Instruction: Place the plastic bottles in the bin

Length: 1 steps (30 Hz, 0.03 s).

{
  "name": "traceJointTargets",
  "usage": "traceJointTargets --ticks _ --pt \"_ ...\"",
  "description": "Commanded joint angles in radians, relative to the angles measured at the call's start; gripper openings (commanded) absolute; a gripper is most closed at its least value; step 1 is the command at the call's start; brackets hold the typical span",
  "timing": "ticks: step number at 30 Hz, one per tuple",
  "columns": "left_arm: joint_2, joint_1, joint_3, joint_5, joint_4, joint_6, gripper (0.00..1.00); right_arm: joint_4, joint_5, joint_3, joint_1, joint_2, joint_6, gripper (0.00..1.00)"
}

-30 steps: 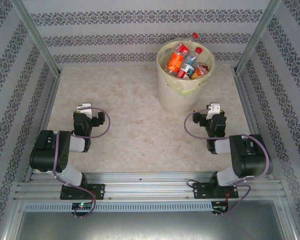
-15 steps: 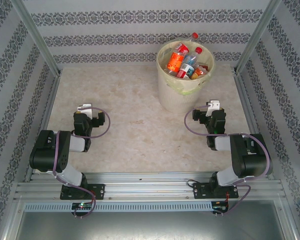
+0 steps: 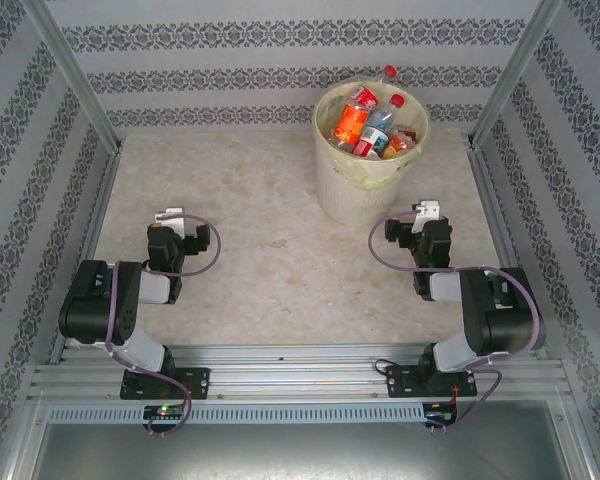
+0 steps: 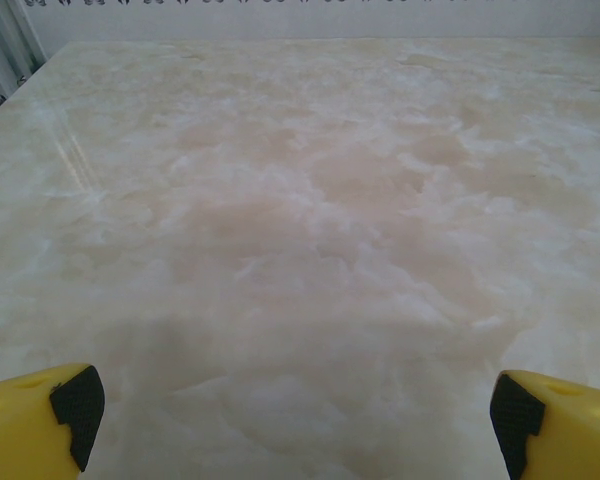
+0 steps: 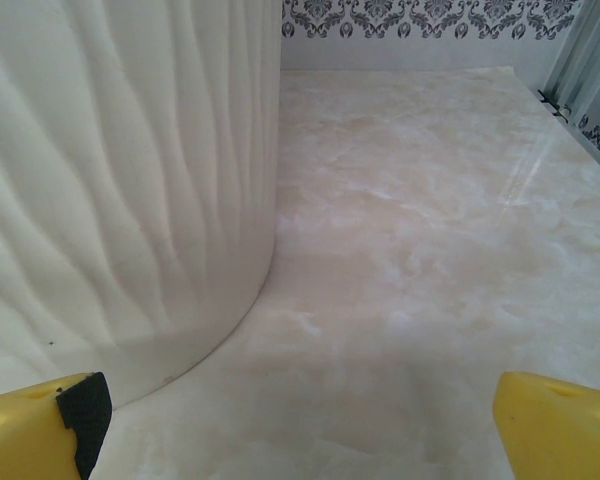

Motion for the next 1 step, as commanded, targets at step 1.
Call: traceJointTargets --ticks 1 --pt "-0.005 -0.005 0.017 0.006 -0.008 -0.004 1.00 0.007 -0.014 0.012 -0.004 0.001 0.000 0.98"
